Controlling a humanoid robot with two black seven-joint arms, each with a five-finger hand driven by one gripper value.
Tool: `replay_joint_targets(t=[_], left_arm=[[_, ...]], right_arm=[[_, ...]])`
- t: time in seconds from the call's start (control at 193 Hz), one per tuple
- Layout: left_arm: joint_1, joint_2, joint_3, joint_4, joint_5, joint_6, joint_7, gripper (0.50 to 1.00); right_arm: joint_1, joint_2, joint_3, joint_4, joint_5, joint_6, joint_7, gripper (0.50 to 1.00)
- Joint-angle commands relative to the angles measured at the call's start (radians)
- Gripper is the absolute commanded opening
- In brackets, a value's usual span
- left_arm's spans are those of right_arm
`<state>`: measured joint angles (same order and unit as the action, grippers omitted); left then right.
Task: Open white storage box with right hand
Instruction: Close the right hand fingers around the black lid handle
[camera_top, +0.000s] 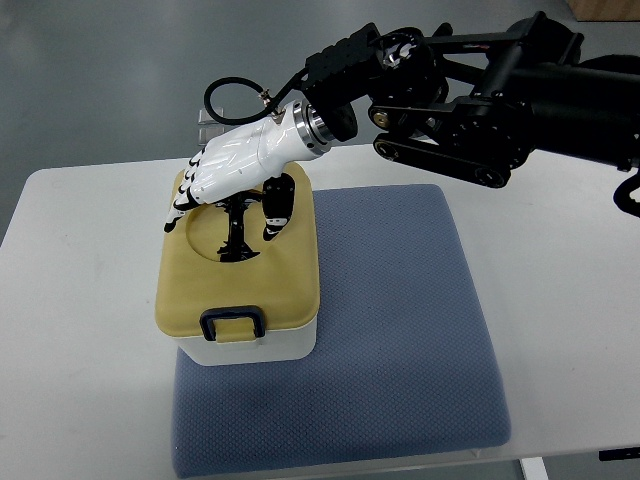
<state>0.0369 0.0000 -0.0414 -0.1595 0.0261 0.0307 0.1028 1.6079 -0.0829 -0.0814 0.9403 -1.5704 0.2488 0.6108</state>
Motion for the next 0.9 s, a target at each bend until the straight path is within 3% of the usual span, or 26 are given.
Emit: replay_joint_targets(t=[0.0,0.233,0.41,0.622,0.897], left_arm=[[0.0,0.0,0.0,0.0,0.0,0.0,0.0,1.0],[0.0,0.0,0.0,0.0,0.0,0.0,0.0,1.0],[0.0,0.0,0.0,0.0,0.0,0.0,0.0,1.0],[0.0,0.0,0.0,0.0,0.0,0.0,0.0,1.0],[0.0,0.0,0.0,0.0,0.0,0.0,0.0,1.0]], right_arm=[[-0.002,-0.001,0.0,-0.006,0.0,-0.011,0.0,0.926],[-0.011,-0.001,-0.008,-0.035,-0.002,-0.023,0.0,0.901],[-0.019,-0.001,-0.014,-0.041,-0.002,-0.029,0.0,0.758],[-0.02,-0.001,-0.011,-0.04,-0.002,-0.031,0.0,0.68],[-0.019,-0.003,-0.009,-0.035,0.0,-0.065,0.0,0.539]])
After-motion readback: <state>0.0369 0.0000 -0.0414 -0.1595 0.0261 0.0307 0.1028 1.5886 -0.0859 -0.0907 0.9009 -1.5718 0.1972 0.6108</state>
